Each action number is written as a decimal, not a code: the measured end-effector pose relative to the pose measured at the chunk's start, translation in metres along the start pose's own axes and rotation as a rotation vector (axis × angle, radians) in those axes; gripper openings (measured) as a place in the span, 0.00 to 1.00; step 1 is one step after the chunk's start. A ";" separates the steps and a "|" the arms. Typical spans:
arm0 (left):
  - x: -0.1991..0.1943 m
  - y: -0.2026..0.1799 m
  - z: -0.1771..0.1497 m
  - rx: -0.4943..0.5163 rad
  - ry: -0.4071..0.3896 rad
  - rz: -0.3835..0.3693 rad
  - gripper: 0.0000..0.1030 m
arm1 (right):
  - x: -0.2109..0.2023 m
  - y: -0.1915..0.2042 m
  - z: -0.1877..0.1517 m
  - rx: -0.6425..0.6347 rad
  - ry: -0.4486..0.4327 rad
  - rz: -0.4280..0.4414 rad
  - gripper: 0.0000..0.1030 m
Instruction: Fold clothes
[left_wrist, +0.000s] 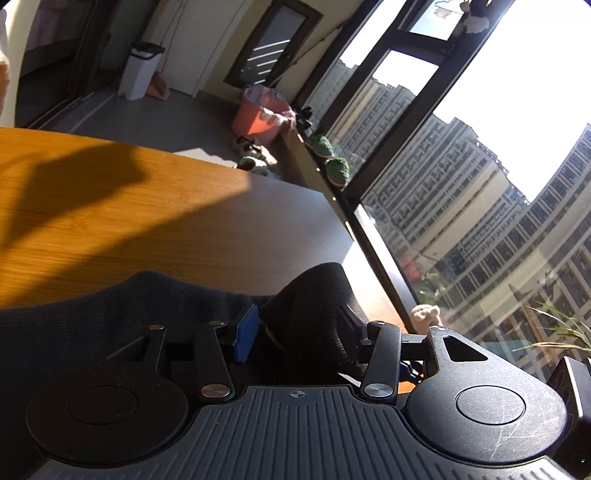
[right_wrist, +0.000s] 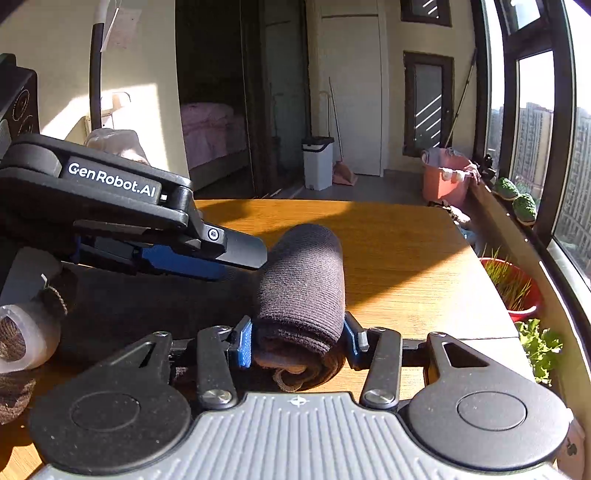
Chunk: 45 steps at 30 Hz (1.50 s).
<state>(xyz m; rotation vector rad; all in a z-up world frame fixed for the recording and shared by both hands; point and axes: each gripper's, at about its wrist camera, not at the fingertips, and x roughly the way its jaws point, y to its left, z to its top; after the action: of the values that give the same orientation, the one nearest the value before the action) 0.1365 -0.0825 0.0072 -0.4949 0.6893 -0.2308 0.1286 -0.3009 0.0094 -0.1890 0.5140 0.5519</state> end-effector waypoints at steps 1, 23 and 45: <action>0.000 -0.003 0.001 0.001 -0.001 -0.005 0.50 | 0.001 0.006 -0.001 -0.078 -0.007 -0.049 0.44; 0.015 0.005 -0.014 0.038 0.021 0.082 0.58 | -0.013 -0.032 -0.002 0.227 0.002 0.189 0.42; 0.021 0.016 0.001 0.056 0.009 0.113 0.54 | -0.006 -0.053 -0.010 0.357 -0.003 0.230 0.35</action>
<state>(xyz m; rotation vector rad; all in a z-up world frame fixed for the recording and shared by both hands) 0.1534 -0.0763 -0.0116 -0.4000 0.7152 -0.1454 0.1488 -0.3506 0.0061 0.2142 0.6265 0.6736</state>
